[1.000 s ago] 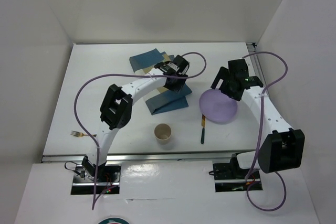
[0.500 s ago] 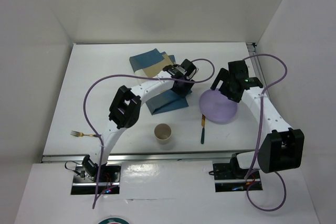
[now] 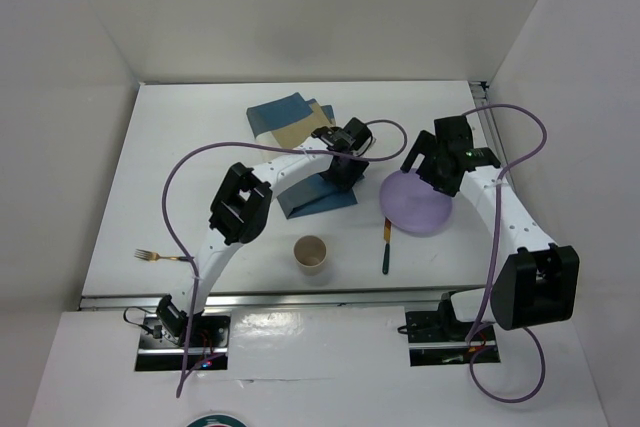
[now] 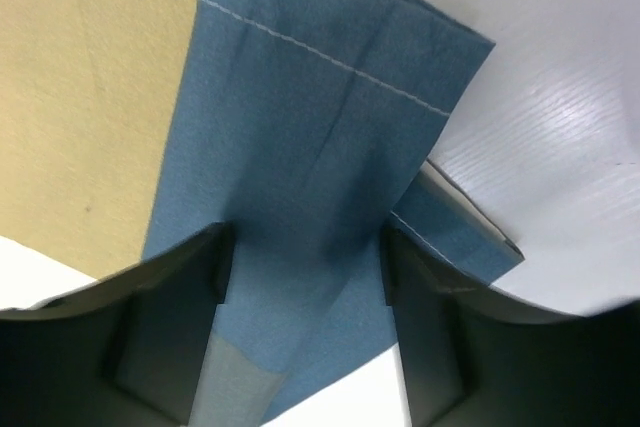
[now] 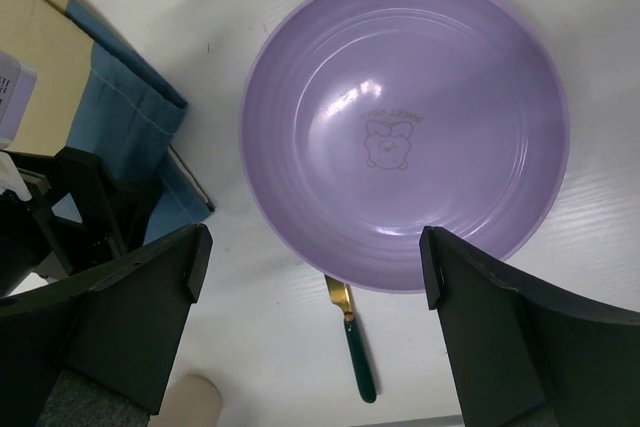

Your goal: Set the dinner table for one person

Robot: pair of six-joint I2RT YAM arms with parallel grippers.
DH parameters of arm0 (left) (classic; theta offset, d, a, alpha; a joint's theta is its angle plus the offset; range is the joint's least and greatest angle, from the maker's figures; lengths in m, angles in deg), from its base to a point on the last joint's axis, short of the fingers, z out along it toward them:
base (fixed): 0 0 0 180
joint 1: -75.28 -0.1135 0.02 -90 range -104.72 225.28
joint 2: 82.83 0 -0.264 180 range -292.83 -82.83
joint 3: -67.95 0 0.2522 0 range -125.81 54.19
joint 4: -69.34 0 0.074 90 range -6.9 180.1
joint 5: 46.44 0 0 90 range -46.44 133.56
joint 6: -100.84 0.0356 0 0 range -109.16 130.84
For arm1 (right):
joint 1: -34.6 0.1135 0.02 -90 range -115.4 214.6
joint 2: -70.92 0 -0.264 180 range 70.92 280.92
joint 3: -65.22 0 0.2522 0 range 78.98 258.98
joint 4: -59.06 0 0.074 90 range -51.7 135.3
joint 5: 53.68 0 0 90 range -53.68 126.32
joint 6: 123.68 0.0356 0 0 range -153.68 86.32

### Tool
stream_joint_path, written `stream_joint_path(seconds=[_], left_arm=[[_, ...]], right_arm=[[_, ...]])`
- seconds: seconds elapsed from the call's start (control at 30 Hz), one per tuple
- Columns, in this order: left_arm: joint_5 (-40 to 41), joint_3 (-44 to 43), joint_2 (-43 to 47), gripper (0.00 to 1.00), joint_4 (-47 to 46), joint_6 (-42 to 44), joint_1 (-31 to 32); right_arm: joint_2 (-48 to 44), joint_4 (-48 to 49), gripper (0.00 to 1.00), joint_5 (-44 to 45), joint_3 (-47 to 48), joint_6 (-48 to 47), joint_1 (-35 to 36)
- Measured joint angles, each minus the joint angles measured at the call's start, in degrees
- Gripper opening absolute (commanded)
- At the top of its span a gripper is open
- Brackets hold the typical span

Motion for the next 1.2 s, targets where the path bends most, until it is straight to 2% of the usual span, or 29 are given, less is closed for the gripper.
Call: stream_joint_path(seconds=[0.17, 0.3, 0.37, 0.4, 0.5, 0.57, 0.67, 0.7, 0.87, 0.97, 1.07, 1.2], left_arm=[[-1.8, 1.7, 0.6, 0.8, -0.2, 0.0, 0.0], [-2.7, 2.5, 0.9, 0.71, -0.1, 0.0, 0.0], [-2.2, 2.1, 0.8, 0.63, 0.1, -0.2, 0.0], [-1.7, 1.6, 0.7, 0.52, 0.3, -0.1, 0.0], [-0.5, 0.5, 0.4, 0.36, 0.4, -0.4, 0.0], [0.1, 0.2, 0.4, 0.32, 0.4, -0.6, 0.0], [0.6, 0.2, 0.4, 0.12, 0.4, -1.4, 0.0], [0.7, 0.2, 0.4, 0.02, 0.5, -1.5, -0.1], [1.2, -2.3, 1.2, 0.0, 2.4, -1.8, -0.2], [1.0, -1.5, 4.9, 0.0, 2.6, -3.9, -1.0], [-0.7, 4.0, 13.4, 0.0, 0.9, -7.3, -3.7], [-4.1, 14.4, 28.5, 0.0, -3.9, -13.9, -11.9]], right_arm=[[-0.4, 0.0, 0.99, 0.0, -0.2, 0.0, 0.0], [-1.0, 0.0, 0.99, -0.3, -0.5, 0.0, 0.0], [-1.3, 0.0, 0.99, -0.4, -0.5, 0.0, 0.0], [-1.3, 0.0, 0.99, -0.5, -0.5, 0.0, 0.0], [-1.4, 0.0, 0.99, -0.5, -0.5, 0.0, 0.0], [-1.4, 0.1, 0.97, -0.7, -0.6, 0.0, 0.0], [-1.4, 0.6, 0.97, -2.3, -1.1, -0.8, -0.1], [-1.4, 0.9, 0.97, -3.2, -1.4, -1.4, 0.0], [-0.3, 2.4, 0.96, -6.9, -1.6, -3.1, 1.1], [1.2, 3.5, 0.95, -8.7, -1.6, -3.2, 3.9], [2.9, 5.2, 0.94, -10.3, -1.6, -2.3, 7.8], [6.9, 7.3, 0.88, -11.6, -1.6, 2.3, 13.1]])
